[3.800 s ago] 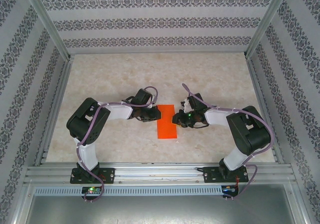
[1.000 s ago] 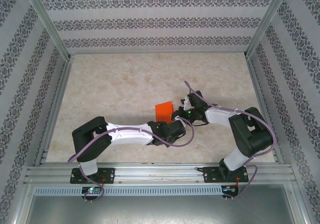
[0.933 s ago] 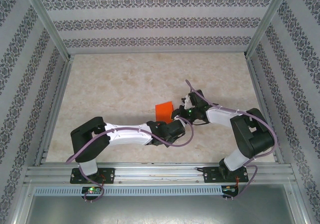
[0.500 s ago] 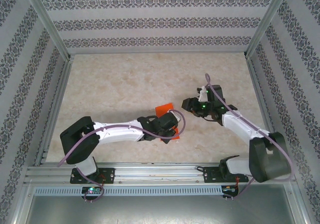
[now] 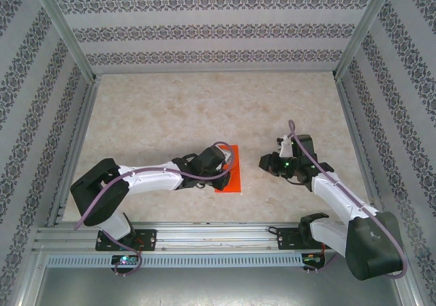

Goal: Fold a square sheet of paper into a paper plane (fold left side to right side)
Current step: Fold the triangle a second time at the center of the table.

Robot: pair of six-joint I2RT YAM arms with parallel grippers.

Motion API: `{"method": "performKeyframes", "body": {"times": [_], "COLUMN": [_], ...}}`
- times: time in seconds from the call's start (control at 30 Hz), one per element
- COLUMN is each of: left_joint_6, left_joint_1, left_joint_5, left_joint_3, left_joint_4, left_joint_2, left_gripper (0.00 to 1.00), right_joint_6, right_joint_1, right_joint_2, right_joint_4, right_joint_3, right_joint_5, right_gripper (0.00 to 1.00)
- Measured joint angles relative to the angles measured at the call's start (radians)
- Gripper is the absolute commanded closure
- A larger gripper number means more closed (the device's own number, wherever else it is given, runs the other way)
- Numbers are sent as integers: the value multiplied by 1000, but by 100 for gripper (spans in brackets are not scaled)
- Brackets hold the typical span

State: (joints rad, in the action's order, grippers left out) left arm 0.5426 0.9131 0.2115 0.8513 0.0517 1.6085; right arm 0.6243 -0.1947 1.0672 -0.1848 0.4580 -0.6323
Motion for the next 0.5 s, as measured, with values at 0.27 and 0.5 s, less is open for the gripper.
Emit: {"method": "performKeyframes", "body": {"times": [0.27,0.5], "left_joint_6": [58,88], "left_joint_1": [-38,-46], "left_joint_5": [75,104], "left_joint_3": [-36,-38], "left_joint_4": [-70,-98], "left_joint_2": [0,0], "left_gripper": [97,97], "right_joint_6": [55,124], "right_joint_1": [-99,-196], "right_joint_2": [0,26], "right_joint_4": [48,134], "right_joint_3": [-75,-99], "right_joint_5": [-23,-10], "right_gripper": [100,100]}}
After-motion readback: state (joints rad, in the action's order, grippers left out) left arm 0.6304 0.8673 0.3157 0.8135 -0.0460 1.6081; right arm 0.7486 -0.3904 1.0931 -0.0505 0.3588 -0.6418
